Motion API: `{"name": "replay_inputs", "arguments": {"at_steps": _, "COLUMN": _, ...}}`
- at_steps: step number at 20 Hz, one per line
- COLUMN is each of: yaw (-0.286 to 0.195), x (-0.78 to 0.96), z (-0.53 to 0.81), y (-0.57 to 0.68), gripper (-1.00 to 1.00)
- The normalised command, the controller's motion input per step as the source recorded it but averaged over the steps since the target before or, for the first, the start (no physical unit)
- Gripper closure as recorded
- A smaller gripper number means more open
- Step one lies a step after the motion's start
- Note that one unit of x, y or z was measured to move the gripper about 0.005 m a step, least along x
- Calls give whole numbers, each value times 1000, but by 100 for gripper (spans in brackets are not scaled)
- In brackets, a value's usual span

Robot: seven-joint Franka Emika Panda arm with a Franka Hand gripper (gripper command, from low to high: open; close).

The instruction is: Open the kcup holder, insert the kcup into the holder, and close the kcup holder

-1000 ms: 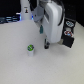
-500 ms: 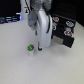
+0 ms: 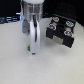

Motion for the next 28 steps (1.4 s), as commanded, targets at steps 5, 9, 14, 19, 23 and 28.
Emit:
{"name": "replay_inputs", "arguments": {"at_steps": 5, "yaw": -197, "x": -52, "z": -313, "y": -68, "gripper": -100}}
{"name": "replay_inputs", "arguments": {"at_steps": 9, "yaw": -159, "x": -33, "z": -239, "y": -39, "gripper": -100}}
{"name": "replay_inputs", "arguments": {"at_steps": 14, "yaw": -204, "x": -50, "z": -192, "y": -65, "gripper": -100}}
{"name": "replay_inputs", "arguments": {"at_steps": 19, "yaw": -162, "x": -129, "z": -37, "y": -33, "gripper": 100}}
{"name": "replay_inputs", "arguments": {"at_steps": 23, "yaw": -122, "x": -134, "z": -8, "y": -28, "gripper": 100}}
{"name": "replay_inputs", "arguments": {"at_steps": 28, "yaw": -86, "x": -116, "z": -7, "y": -18, "gripper": 100}}
